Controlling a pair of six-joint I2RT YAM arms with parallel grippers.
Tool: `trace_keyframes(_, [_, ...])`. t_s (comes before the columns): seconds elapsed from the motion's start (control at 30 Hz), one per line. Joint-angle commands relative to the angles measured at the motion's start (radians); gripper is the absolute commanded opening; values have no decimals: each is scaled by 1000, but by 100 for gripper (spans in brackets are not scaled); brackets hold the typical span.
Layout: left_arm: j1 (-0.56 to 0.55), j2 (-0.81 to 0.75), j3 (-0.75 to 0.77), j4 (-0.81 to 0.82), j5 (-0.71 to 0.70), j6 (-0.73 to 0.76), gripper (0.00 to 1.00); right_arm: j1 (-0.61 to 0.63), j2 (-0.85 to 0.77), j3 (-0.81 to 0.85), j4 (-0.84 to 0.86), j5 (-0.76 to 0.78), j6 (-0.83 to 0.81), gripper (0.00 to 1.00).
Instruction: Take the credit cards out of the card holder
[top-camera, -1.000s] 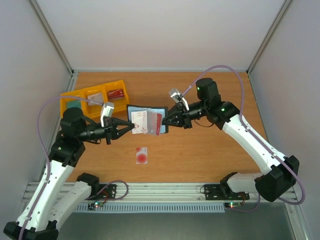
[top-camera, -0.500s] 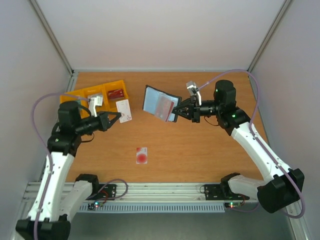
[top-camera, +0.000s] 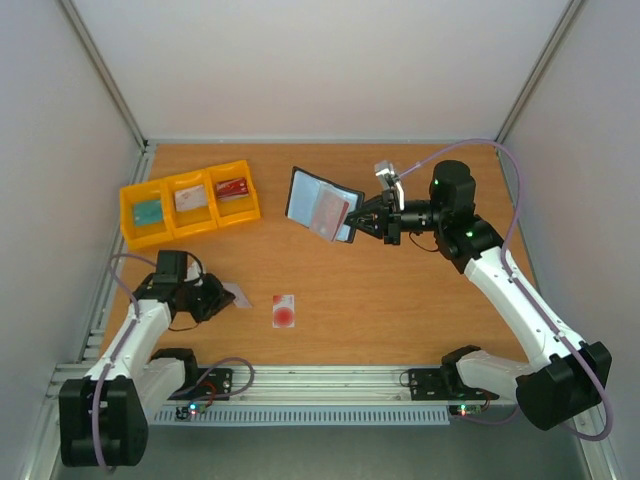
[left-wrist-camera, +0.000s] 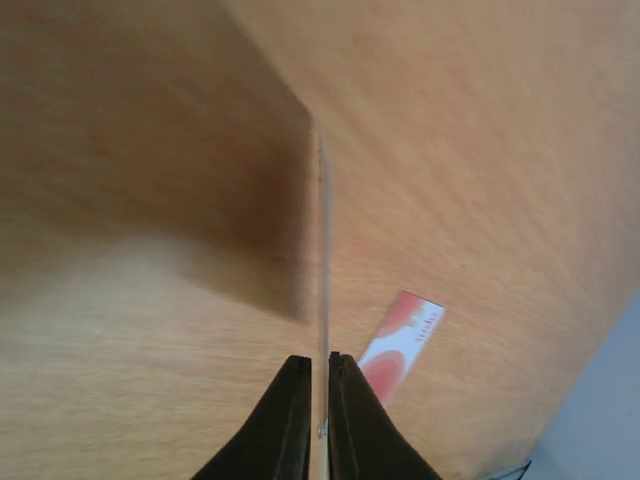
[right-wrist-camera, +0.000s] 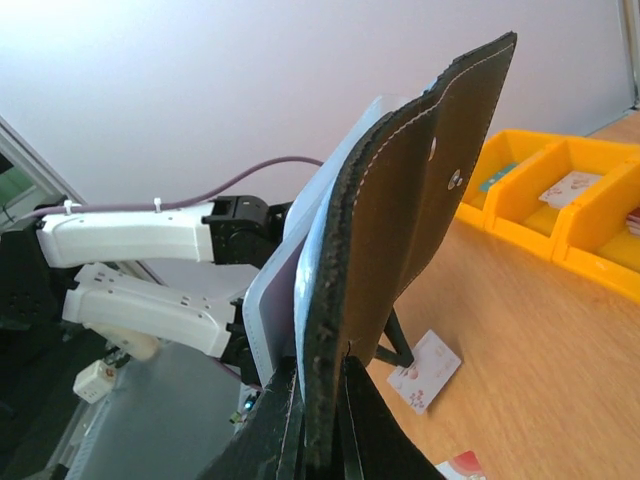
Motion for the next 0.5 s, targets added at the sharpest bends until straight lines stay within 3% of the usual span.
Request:
trace_keyframes(0.0, [8, -5, -23, 7, -97, -71, 18, 17, 6, 15, -1, -17, -10, 1])
trace_keyframes(0.1, [9, -18, 12, -83, -187, -67, 44, 36, 15, 26, -6, -24, -14, 1])
trace_keyframes(0.2, [10, -45, 86, -200, -295, -70, 61, 54, 21, 40, -26, -19, -22, 1])
trace_keyframes(0.33, [15, -74, 256, -344, -389, -43, 69, 88, 35, 82, -118, 7, -77, 1])
trace_keyframes(0.4, [15, -87, 326, -331, -326, -8, 69, 112, 49, 102, -155, 7, -102, 1])
trace_keyframes(0.47, [16, -107, 360, -204, -150, 5, 71, 140, 68, 127, -199, 12, -132, 1])
